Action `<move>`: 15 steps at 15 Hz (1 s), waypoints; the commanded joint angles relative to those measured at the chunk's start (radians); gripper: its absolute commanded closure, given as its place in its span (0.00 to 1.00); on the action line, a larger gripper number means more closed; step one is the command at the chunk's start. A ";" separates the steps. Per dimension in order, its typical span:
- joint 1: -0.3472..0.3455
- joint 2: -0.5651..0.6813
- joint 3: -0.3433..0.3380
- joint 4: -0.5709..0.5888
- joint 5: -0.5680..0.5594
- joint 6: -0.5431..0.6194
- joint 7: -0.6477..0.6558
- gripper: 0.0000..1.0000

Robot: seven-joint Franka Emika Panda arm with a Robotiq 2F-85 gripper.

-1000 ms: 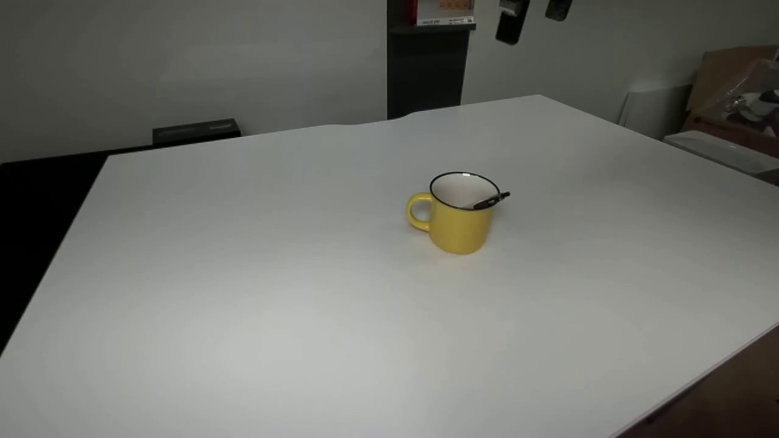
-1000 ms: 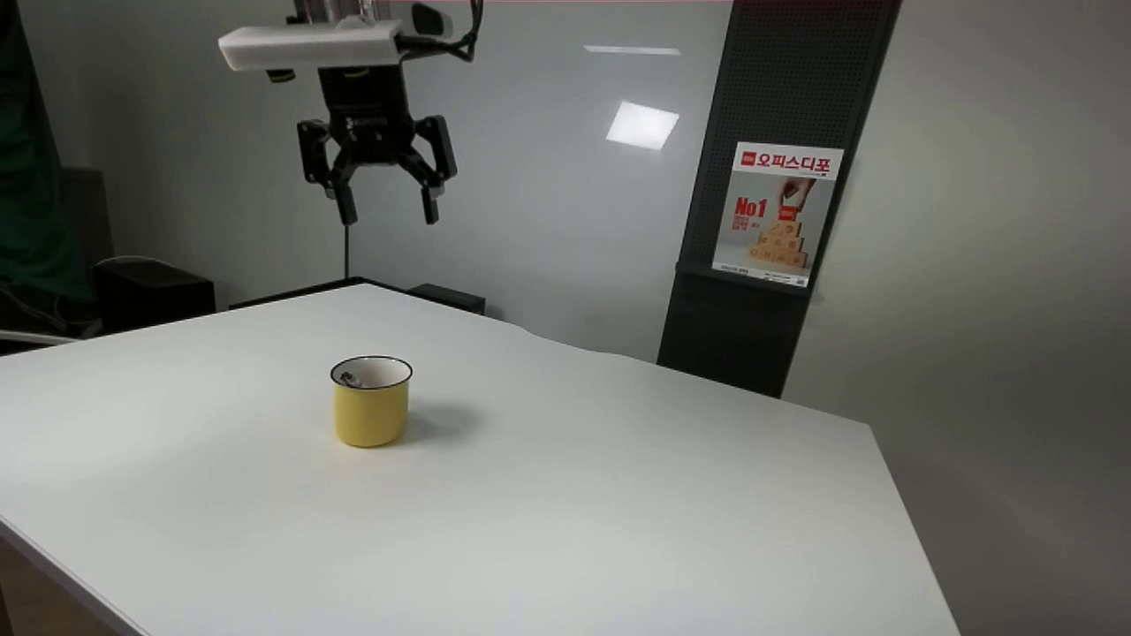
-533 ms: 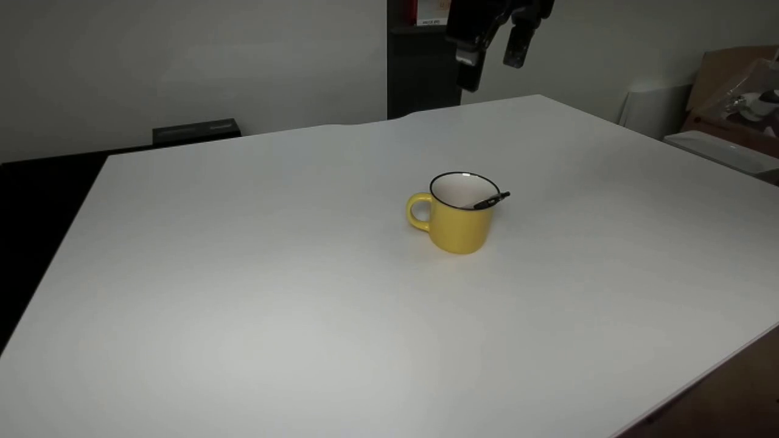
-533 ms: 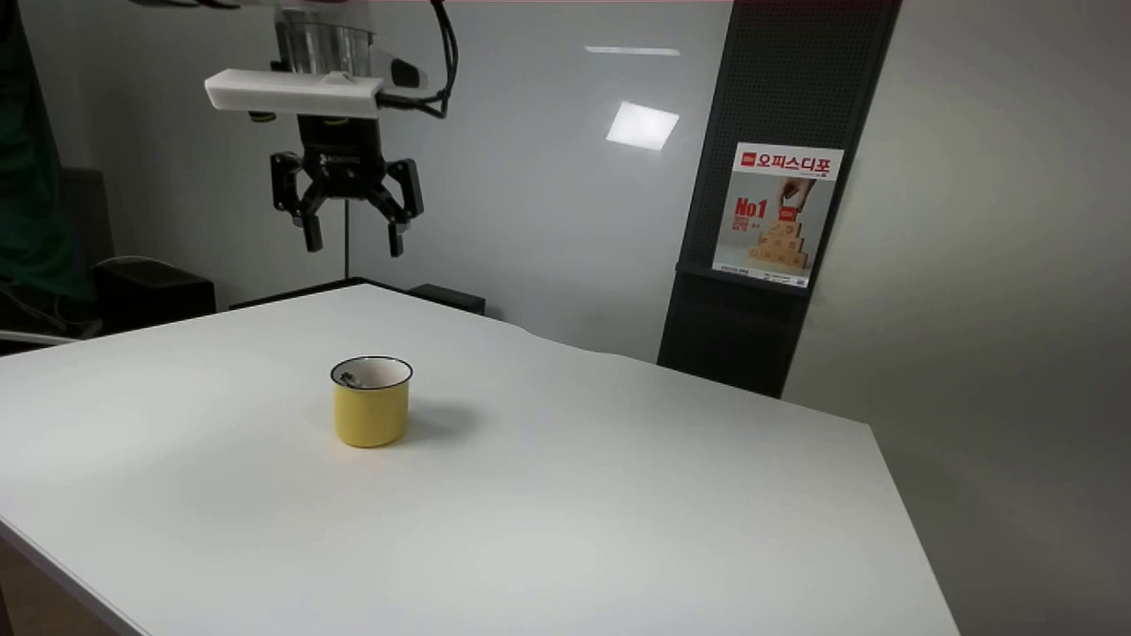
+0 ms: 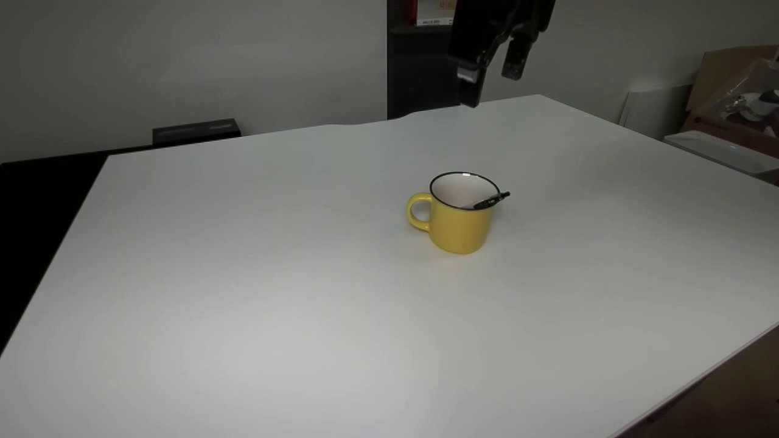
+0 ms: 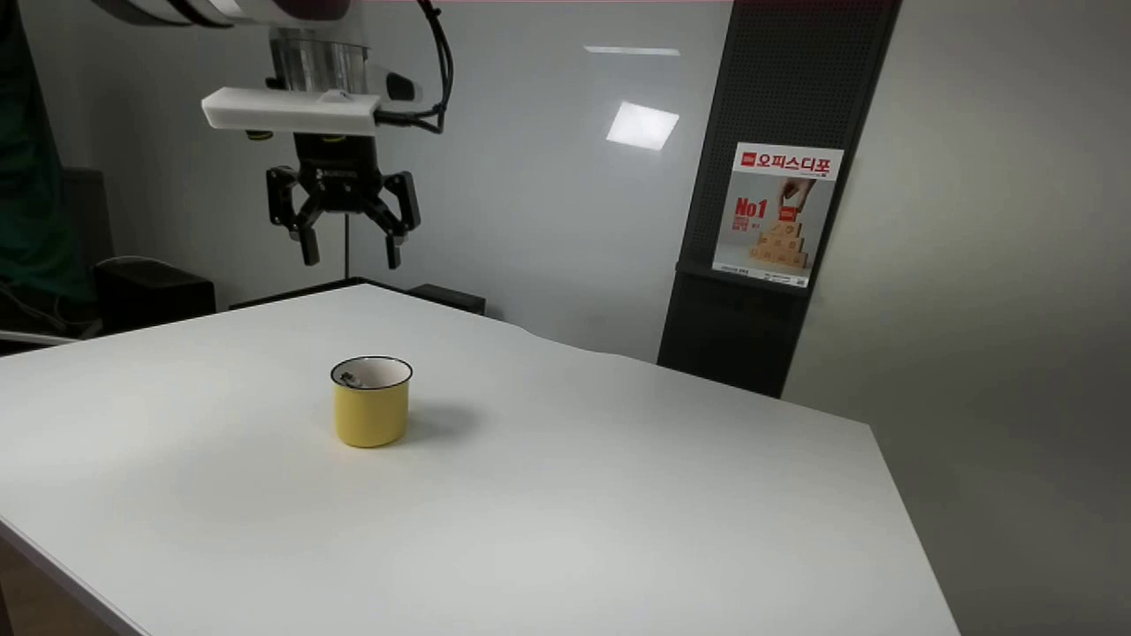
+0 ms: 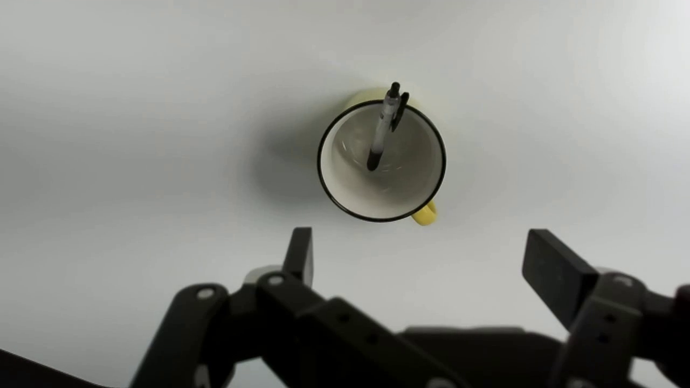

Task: Take the pen out of the mug and put it on the table

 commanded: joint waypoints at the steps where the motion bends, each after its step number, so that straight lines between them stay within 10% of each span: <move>1: 0.008 0.039 -0.006 -0.022 -0.022 0.069 0.017 0.00; 15: 0.009 0.193 -0.031 -0.107 -0.002 0.254 0.025 0.00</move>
